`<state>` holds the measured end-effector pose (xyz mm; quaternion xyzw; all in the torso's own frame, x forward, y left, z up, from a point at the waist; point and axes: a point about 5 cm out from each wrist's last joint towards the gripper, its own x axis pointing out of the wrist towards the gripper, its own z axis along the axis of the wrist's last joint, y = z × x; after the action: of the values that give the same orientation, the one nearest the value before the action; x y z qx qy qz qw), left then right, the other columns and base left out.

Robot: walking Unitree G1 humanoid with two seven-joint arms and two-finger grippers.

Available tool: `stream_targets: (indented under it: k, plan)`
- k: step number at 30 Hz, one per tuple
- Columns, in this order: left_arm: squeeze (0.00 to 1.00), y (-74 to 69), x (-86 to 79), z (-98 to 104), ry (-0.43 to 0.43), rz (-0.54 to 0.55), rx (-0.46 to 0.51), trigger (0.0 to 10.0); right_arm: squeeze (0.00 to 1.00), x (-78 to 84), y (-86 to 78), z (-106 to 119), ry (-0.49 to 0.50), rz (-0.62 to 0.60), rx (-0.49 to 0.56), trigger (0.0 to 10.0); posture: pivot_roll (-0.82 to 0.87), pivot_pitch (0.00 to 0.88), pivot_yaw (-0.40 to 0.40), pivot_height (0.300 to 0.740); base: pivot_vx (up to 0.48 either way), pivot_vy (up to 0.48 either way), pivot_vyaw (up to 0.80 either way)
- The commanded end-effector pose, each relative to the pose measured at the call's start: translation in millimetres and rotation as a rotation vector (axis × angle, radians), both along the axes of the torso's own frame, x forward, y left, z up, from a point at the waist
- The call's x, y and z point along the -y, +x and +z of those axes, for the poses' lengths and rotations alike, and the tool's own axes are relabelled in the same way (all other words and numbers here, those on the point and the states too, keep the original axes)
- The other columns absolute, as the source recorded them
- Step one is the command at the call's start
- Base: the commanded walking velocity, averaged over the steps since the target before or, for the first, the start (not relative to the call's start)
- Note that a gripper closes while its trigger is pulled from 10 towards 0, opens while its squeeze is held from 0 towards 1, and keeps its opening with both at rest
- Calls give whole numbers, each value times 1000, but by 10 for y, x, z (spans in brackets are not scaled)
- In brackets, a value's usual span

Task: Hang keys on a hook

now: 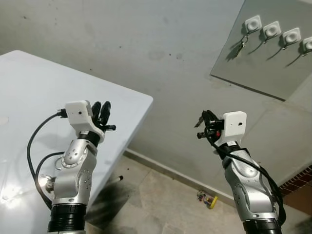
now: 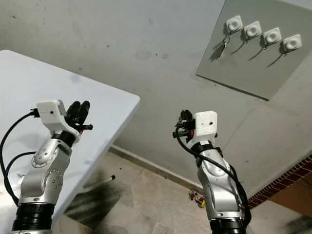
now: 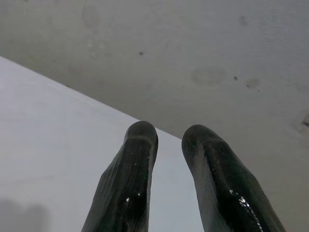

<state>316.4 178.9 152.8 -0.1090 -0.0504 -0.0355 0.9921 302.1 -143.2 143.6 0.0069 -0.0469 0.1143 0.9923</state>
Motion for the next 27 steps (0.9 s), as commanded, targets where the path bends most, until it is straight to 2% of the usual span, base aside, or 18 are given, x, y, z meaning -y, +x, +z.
stream_targets:
  k: [1,13,16,20,21,27]
  plan:
    - [0,23,78,74,-11,-21,19,10000,0,94,3,48,-7,-26,15,10000,-31,0,-107,740,0,0,-638]
    - [0,34,98,77,5,-40,3,10000,0,94,11,48,-5,-37,15,10000,-31,0,-106,740,0,0,-641]
    - [0,25,120,70,16,-50,-1,10000,0,93,0,48,-16,-34,20,10000,-32,0,-105,740,0,0,0]
    - [0,12,157,52,27,-70,-6,10000,0,103,-7,-9,10,-49,-24,10000,-32,0,-103,740,0,0,0]
    - [0,5,169,41,35,-79,-13,10000,0,147,0,-59,26,-94,-70,10000,-32,0,-99,740,0,0,0]
    - [0,-4,161,26,37,-79,-28,10000,0,251,5,-143,106,-204,-169,10000,-31,3,-95,740,0,0,0]
